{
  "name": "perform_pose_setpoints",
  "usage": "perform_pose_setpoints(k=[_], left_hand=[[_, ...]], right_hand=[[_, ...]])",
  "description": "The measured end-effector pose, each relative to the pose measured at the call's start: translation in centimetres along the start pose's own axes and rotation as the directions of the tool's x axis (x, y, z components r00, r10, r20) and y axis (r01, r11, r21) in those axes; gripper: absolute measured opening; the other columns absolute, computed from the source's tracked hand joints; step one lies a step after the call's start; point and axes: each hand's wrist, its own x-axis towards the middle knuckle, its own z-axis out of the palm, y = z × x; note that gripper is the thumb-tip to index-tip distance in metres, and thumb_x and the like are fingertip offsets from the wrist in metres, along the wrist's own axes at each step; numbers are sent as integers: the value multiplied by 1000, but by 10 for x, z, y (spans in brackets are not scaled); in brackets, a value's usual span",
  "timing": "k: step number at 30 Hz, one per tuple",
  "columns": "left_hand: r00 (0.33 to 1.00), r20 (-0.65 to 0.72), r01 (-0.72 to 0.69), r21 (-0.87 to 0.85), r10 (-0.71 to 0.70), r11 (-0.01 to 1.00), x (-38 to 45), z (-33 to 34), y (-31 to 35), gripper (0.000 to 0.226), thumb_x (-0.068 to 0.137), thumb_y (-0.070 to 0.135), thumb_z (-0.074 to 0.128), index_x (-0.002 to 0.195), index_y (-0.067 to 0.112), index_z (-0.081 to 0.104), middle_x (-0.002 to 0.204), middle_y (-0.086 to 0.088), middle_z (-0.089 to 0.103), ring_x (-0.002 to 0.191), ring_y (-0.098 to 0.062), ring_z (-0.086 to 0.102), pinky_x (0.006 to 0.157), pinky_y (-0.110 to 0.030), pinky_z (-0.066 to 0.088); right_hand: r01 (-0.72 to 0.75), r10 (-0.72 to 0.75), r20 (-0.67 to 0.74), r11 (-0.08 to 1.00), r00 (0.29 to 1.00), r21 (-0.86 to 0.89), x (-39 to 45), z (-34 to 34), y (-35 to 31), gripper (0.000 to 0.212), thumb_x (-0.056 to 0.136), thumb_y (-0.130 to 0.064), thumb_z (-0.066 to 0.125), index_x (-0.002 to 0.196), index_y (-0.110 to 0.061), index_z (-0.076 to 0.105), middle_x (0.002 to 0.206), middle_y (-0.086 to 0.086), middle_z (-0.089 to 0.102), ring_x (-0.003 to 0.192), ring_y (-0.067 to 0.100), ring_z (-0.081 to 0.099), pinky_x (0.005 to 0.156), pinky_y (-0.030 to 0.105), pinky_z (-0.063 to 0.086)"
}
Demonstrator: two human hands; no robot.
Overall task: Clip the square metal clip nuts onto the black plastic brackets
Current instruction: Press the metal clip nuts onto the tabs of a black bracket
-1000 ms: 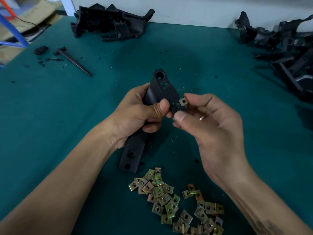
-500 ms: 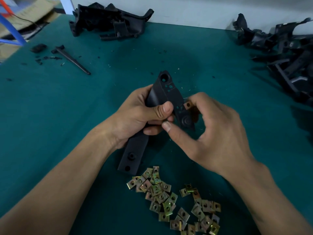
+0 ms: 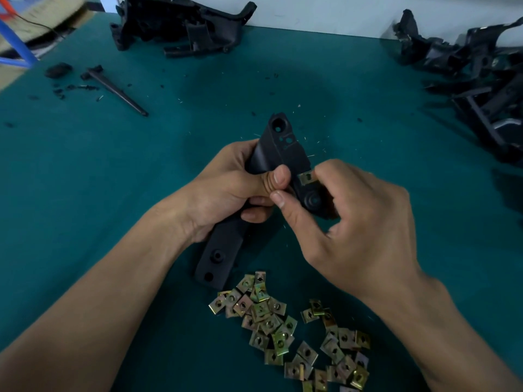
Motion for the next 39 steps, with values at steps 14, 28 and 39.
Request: perform_pose_setpoints(k=[14, 28, 39], left_hand=[[1000, -14, 27, 55, -26, 998, 0, -1, -1, 19, 85, 19, 73, 83, 10, 57, 64, -1, 40, 49, -6, 31, 38, -17, 29], [983, -102, 119, -259, -150, 959, 7, -4, 2, 36, 107, 37, 38, 93, 5, 49, 67, -8, 50, 53, -11, 27, 37, -17, 29], [976, -55, 188, -283, -211, 941, 6, -3, 6, 36, 108, 37, 36, 96, 6, 49, 66, -6, 48, 52, -9, 28, 37, -16, 26]], right_hand=[[-108, 79, 172, 979, 982, 171, 5, -6, 2, 44, 95, -52, 62, 76, -17, 43, 61, -7, 41, 52, 16, 43, 43, 35, 37], [-282, 44, 480, 855, 876, 436, -46, -26, -13, 21, 93, -8, 71, 104, -25, 80, 103, -10, 66, 99, 19, 66, 75, 20, 47], [-142, -8, 579, 966, 815, 214, -34, -15, -15, 18, 89, -21, 76, 88, -34, 64, 90, -16, 56, 88, 11, 57, 69, 22, 44]])
